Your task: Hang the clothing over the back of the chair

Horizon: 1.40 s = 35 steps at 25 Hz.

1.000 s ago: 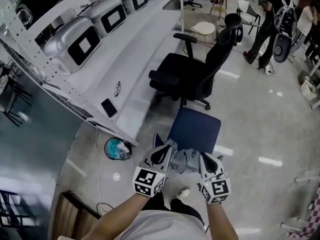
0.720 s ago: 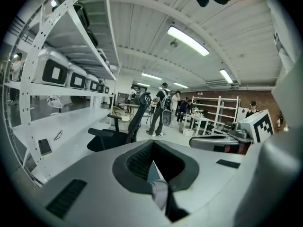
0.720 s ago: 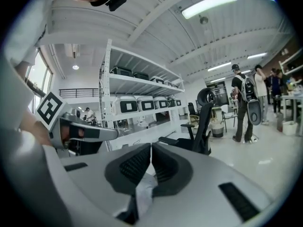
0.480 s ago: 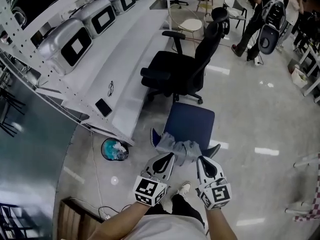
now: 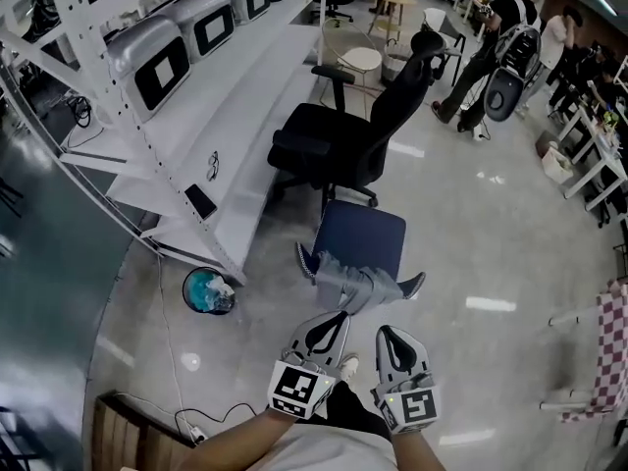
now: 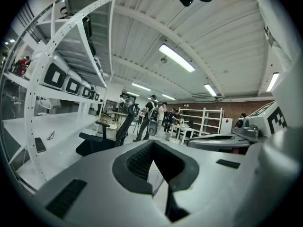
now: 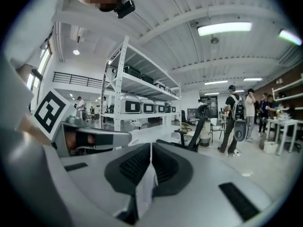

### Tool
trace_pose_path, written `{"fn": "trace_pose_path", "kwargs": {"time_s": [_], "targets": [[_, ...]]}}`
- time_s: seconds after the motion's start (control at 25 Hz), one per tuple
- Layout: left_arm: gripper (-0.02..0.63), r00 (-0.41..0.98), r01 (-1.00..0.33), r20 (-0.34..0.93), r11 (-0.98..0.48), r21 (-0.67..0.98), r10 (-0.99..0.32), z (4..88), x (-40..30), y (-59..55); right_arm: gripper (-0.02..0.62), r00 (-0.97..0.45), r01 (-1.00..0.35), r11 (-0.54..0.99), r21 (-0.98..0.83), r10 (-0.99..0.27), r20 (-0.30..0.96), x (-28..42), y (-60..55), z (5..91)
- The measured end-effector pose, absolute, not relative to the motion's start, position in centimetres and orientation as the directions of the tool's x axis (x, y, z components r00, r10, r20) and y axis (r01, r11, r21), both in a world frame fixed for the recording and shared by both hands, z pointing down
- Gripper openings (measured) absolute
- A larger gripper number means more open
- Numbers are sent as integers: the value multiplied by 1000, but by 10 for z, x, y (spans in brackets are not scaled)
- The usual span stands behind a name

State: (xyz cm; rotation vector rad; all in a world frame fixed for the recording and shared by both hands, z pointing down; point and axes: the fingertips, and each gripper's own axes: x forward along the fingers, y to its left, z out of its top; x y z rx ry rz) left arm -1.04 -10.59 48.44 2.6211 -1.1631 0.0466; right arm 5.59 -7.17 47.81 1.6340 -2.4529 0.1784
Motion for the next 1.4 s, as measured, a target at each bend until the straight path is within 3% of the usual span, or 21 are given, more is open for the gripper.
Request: {"fn": "trace_pose_path", "kwargs": {"time_s": [0.32, 0.52, 1.4], "targets": [[8, 680, -731, 146, -653, 198, -718, 478, -5, -75, 21, -335, -937, 347, 48, -927, 171, 64, -52, 456], [8, 668, -744, 138, -653, 145, -731, 458, 2, -67, 21, -396, -914, 403, 47, -911, 116, 59, -51, 441], [9, 688, -726, 150, -675, 130, -710, 461, 11, -55, 15, -491, -861, 503, 71, -860, 138, 37, -45, 445]]}}
